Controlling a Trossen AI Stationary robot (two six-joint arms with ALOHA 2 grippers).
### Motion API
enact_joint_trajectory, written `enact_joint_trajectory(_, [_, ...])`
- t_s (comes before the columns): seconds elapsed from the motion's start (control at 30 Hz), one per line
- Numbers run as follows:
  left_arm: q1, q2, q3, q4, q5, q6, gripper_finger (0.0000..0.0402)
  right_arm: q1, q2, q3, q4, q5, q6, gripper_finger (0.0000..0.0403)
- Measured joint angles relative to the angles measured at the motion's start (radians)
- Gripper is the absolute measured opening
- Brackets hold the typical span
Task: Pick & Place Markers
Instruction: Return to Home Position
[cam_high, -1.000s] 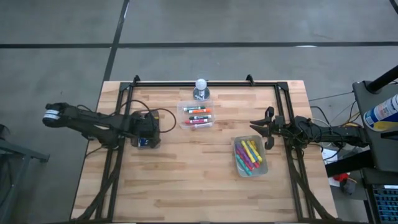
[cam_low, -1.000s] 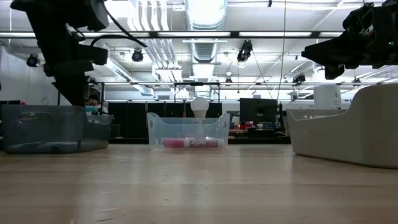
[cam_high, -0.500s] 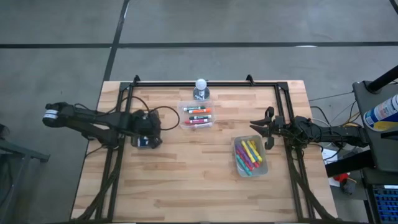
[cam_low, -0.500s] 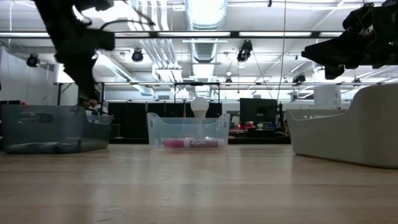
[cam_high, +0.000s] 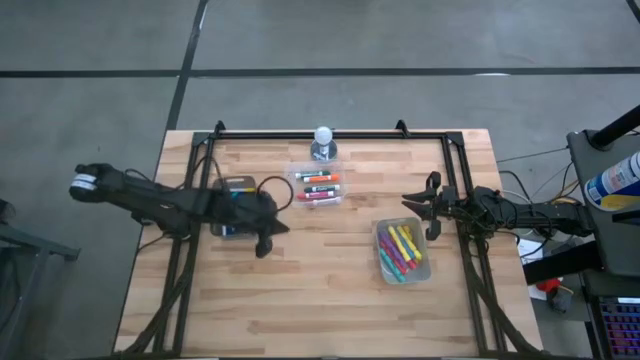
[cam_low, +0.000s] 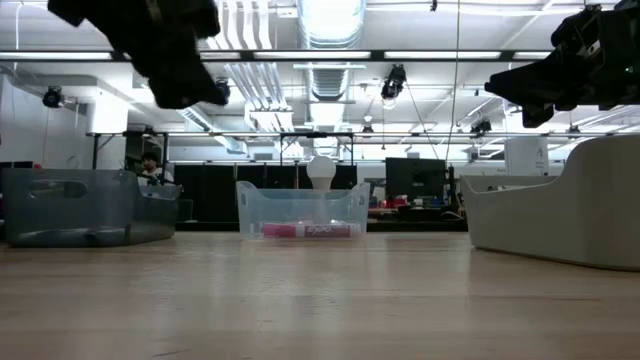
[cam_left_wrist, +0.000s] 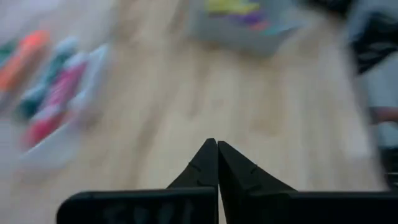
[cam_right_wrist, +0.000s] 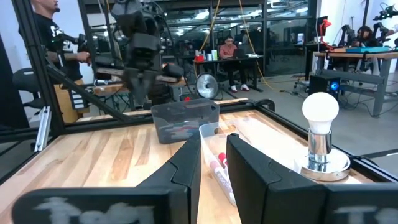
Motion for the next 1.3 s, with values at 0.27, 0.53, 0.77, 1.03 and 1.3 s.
enact_joint_trajectory(0.27, [-0.105,-0.026,-0.233,0.514,0.052,0.173,0.0000,0.000,0.000,0.000,0.000,0.000,-0.001,0.0068])
enact_joint_trajectory(0.53, [-0.220,-0.259,-0.456,0.645,0.034,0.244,0.0000,0.000,0.000,0.000,0.000,0.000,0.000,0.0068])
enact_joint_trajectory(0.77, [-0.225,-0.544,-0.517,0.566,0.080,0.341,0.0000,0.000,0.000,0.000,0.000,0.000,-0.001,0.0068])
enact_joint_trajectory(1.03, [-0.225,-0.824,-0.568,0.396,0.134,0.388,0.0000,0.000,0.000,0.000,0.000,0.000,0.000,0.0068])
enact_joint_trajectory(1.3, [-0.224,-0.976,-0.596,0.342,0.240,0.460,0.0000,0.000,0.000,0.000,0.000,0.000,-0.001,0.0068])
